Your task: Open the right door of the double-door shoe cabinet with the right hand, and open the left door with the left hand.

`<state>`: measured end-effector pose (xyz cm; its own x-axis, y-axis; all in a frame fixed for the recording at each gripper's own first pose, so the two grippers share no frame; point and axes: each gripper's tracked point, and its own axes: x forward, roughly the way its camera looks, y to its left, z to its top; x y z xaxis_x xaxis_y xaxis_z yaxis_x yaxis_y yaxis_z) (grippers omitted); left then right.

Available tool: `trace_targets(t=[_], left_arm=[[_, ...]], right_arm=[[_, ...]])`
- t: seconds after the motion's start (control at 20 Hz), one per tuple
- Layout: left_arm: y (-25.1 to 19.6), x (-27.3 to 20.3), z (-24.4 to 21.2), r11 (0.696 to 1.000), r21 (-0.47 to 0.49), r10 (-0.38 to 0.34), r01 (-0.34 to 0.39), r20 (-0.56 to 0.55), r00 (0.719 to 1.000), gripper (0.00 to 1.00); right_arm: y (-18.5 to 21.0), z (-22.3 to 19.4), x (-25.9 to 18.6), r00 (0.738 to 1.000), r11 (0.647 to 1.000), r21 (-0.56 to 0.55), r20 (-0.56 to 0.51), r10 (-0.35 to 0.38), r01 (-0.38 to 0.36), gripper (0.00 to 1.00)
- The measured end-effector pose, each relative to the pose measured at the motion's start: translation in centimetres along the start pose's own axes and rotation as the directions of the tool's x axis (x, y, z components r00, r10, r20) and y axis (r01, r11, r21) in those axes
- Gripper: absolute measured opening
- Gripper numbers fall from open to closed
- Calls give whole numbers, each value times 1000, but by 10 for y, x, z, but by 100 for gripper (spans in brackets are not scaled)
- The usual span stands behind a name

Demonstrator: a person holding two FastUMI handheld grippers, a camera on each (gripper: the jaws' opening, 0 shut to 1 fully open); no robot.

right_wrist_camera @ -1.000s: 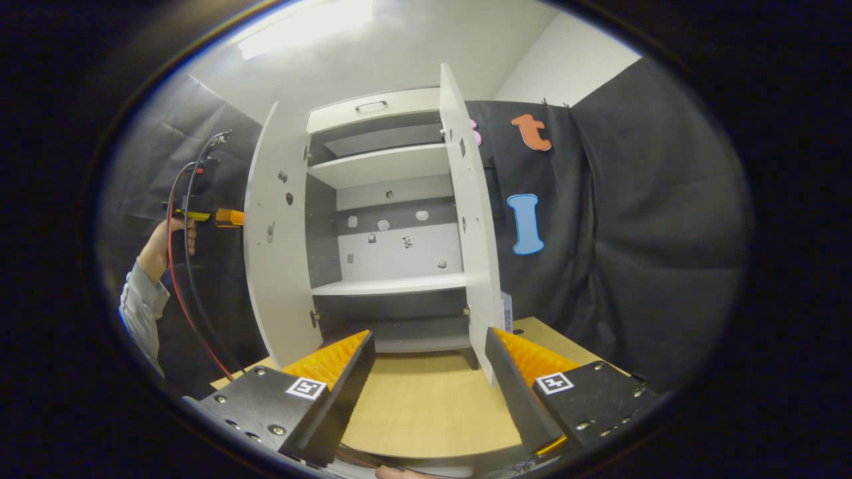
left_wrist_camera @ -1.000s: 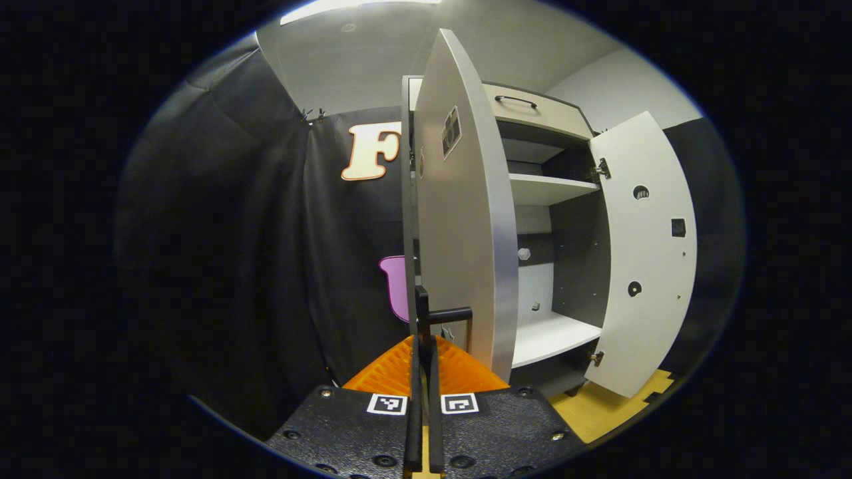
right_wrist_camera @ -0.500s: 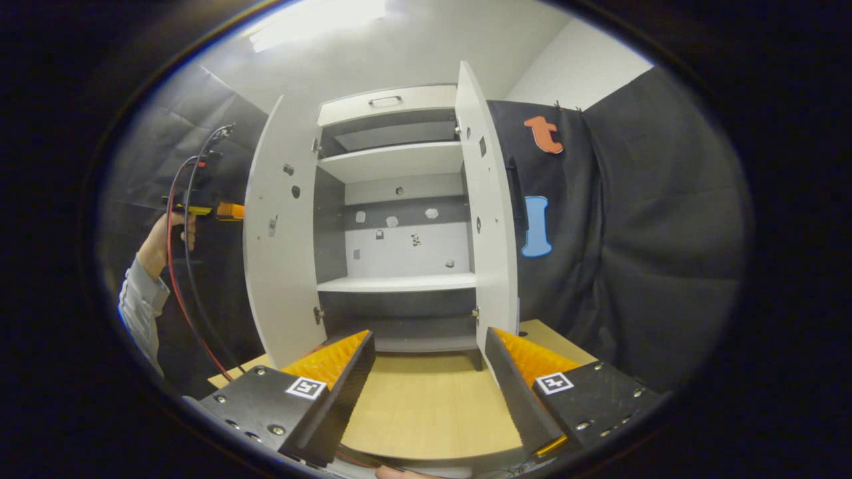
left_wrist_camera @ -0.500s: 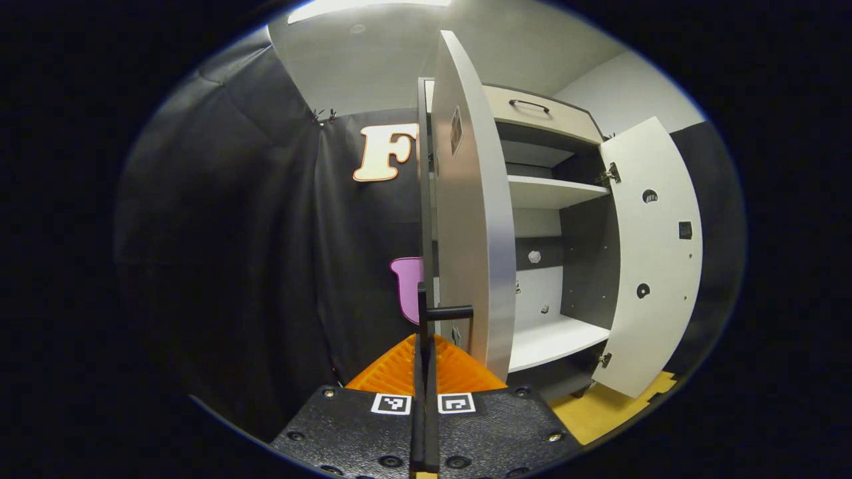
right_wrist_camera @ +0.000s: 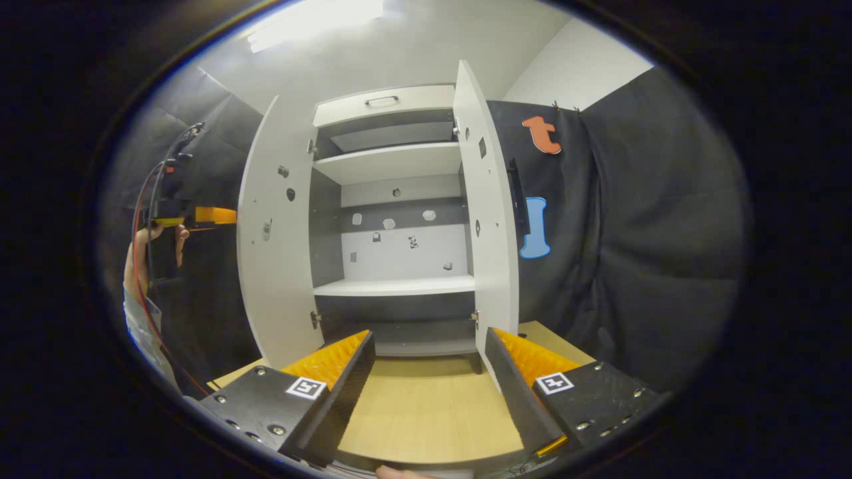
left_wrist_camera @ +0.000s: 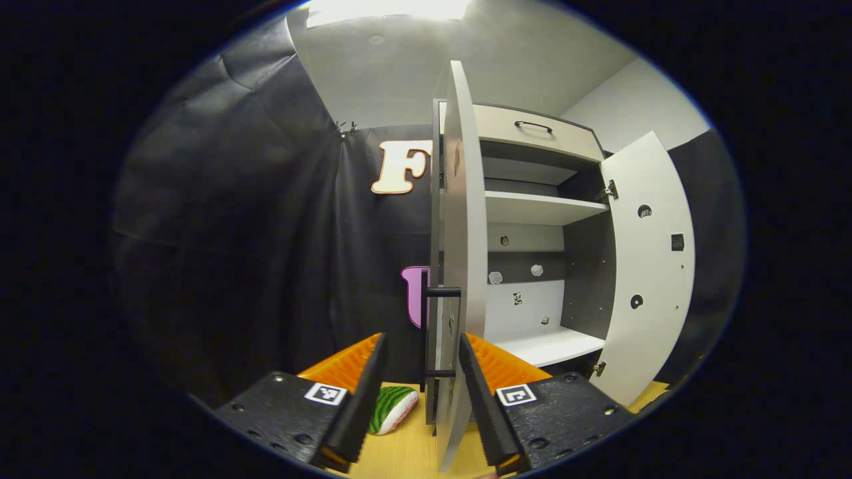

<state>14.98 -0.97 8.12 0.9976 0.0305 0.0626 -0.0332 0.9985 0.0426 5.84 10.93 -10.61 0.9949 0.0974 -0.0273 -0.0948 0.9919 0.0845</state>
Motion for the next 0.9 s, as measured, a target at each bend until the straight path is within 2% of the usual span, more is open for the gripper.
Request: trace_targets(t=[0.05,0.15,0.25,0.4,0.65,0.75,0.85,0.9], left_arm=[[-4,-4,1,1000,-2,-4,4,8,1000,78],[-13,-16,-6,1000,-16,-4,4,-16,1000,99],[-22,-30,-16,1000,-21,-3,2,-54,999,99],[-36,-45,-21,1000,-24,8,-9,-48,999,99],[-79,-76,-45,997,-49,-56,53,-53,997,96],[-88,-87,-54,997,-61,-55,52,-51,997,94],[-99,-96,-63,995,-77,-61,57,-53,997,96],[-107,-100,-70,995,-84,-66,61,-57,996,96]], right_arm=[[1,0,2,1000,1000,-3,-2,-2,2,98],[4,0,5,1000,1000,-3,-8,-7,7,98],[9,2,7,1000,1000,-2,-10,-8,8,99],[11,11,11,1000,1000,-3,-3,-17,17,98],[13,21,12,1000,1000,6,13,-18,18,98],[13,23,11,1000,1000,4,12,-14,14,98],[11,29,11,1000,1000,12,17,-13,13,98],[9,31,11,1000,1000,14,16,-15,15,94]])
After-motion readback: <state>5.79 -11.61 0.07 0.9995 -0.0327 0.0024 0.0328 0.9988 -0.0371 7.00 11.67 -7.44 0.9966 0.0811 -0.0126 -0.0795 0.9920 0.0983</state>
